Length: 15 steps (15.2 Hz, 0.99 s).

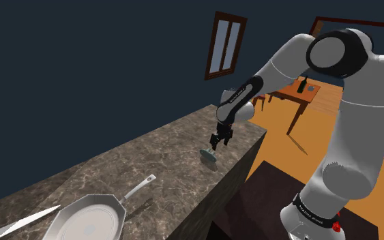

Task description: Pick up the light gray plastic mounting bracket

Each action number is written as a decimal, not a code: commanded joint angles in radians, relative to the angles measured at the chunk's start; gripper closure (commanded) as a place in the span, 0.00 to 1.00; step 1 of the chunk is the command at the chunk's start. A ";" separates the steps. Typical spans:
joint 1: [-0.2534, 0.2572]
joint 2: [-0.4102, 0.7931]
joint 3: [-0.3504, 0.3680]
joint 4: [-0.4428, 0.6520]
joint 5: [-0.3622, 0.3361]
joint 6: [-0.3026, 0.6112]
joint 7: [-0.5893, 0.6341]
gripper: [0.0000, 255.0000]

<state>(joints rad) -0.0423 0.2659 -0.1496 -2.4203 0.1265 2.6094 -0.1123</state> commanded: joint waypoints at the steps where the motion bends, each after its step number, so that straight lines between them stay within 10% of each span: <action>1: -0.014 0.085 0.012 0.045 0.029 0.050 -0.025 0.00; 15: -0.077 0.386 0.072 0.232 0.092 0.192 -0.082 0.00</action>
<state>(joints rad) -0.1179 0.6455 -0.0791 -2.1913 0.2178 2.7977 -0.1934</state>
